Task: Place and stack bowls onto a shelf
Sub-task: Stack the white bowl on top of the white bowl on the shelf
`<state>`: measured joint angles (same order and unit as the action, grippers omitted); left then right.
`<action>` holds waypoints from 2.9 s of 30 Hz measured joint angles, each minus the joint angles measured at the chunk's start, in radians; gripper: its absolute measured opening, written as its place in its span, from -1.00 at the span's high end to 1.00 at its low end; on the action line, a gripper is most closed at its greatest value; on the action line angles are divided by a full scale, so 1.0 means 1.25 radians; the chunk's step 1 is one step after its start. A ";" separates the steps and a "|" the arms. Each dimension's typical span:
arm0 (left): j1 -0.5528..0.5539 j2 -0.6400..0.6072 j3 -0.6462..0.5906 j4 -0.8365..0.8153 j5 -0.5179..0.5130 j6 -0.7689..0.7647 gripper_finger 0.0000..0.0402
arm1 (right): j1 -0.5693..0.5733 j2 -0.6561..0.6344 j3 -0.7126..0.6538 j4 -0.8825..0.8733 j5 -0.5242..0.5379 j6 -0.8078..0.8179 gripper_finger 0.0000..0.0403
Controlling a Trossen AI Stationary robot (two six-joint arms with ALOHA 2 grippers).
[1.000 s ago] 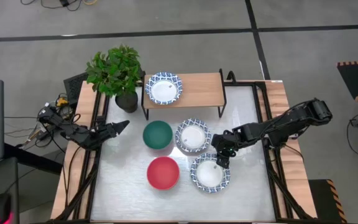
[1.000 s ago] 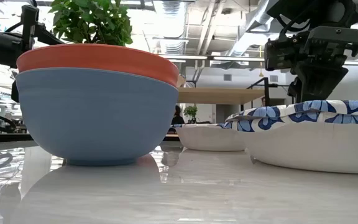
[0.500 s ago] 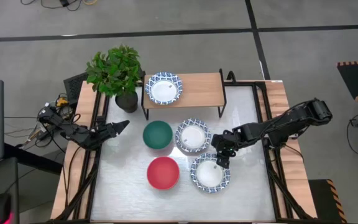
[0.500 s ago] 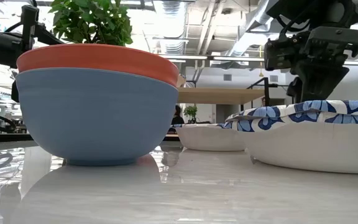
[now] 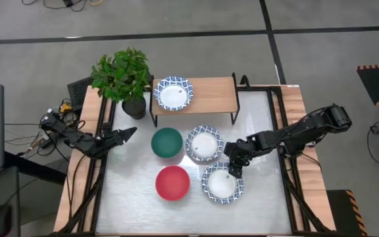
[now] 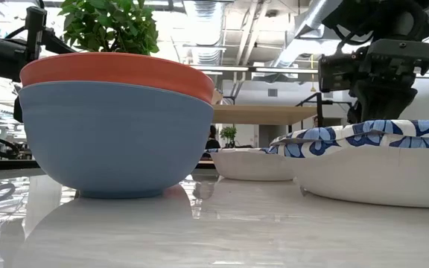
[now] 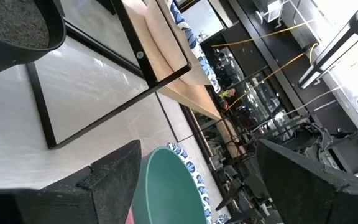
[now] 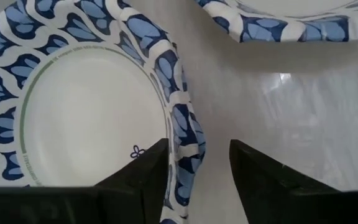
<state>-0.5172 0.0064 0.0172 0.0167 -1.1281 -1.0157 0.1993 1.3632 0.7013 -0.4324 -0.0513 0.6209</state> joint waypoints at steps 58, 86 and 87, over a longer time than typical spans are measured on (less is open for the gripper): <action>0.000 0.000 0.000 0.000 0.005 -0.011 -0.50 | -0.275 -0.075 0.439 -0.527 -0.045 -0.250 0.86; 0.000 0.000 0.000 0.230 0.272 0.015 -0.50 | -0.434 -0.107 0.439 -0.095 -0.137 -0.034 0.83; 0.000 0.000 0.001 0.250 0.284 0.028 -0.50 | -0.434 -0.101 0.439 -0.079 -0.149 -0.033 0.84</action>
<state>-0.5172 0.0063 0.0179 0.3292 -0.7730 -0.9812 -0.3431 1.2365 1.2499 -0.5317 -0.2371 0.5793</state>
